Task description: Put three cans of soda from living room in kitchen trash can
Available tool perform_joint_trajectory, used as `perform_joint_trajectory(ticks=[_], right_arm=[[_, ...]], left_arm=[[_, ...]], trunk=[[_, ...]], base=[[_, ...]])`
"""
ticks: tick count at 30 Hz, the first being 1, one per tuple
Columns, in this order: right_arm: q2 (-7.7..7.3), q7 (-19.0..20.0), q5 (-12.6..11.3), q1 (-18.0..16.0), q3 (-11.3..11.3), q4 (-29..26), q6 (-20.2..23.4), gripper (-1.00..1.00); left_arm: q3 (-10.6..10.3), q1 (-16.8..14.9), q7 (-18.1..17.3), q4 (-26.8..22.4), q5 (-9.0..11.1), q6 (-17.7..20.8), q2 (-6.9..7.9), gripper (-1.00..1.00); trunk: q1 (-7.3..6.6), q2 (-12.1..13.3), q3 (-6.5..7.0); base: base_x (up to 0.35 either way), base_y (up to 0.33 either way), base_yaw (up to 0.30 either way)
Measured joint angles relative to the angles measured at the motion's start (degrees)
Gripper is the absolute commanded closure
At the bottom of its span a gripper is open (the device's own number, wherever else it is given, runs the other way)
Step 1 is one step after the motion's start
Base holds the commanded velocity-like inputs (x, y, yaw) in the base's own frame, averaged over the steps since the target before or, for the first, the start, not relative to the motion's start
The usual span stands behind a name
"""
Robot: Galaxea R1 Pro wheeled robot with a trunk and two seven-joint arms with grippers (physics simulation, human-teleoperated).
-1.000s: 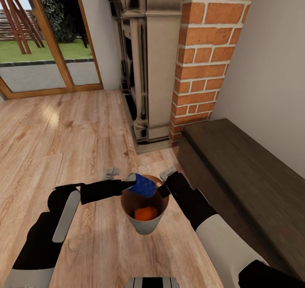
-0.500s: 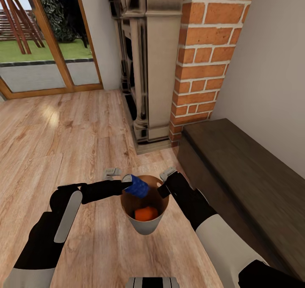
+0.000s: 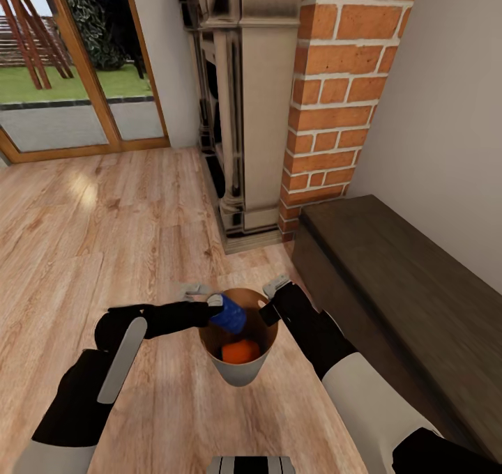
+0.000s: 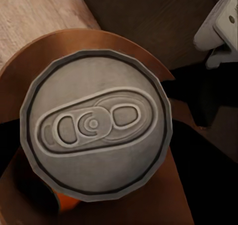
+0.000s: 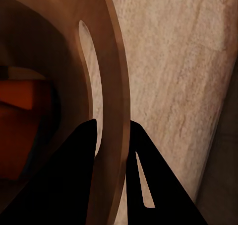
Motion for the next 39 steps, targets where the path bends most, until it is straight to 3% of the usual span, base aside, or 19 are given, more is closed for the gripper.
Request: perform_joint_trajectory(ticks=[5, 16, 21, 39], right_arm=[[0.0, -0.02, 0.01, 0.0, 0.0, 0.04, 0.0, 1.0], [0.0, -0.01, 0.01, 0.0, 0.05, 0.06, 0.0, 1.0], [0.0, 0.01, 0.0, 0.0, 0.08, 0.05, 0.0, 1.0], [0.0, -0.02, 0.0, 0.0, 0.17, 0.01, 0.07, 1.0]], left_arm=[[-2.0, -0.03, 2.04, 0.15, -0.1, 0.0, -0.03, 1.0], [-2.84, -0.04, 2.91, 1.53, -0.29, 0.0, -0.04, 1.0], [-4.34, -0.06, 4.96, 2.27, -0.34, -0.37, -0.04, 1.0], [-4.8, -0.08, 6.13, 2.82, -0.35, -0.55, -0.04, 1.0]], trunk=[[0.0, 0.0, 0.0], [0.0, 0.0, 0.0], [0.0, 0.0, 0.0], [0.0, 0.0, 0.0]], base=[[0.0, 0.0, 0.0], [0.0, 0.0, 0.0], [0.0, 0.0, 0.0], [0.0, 0.0, 0.0]])
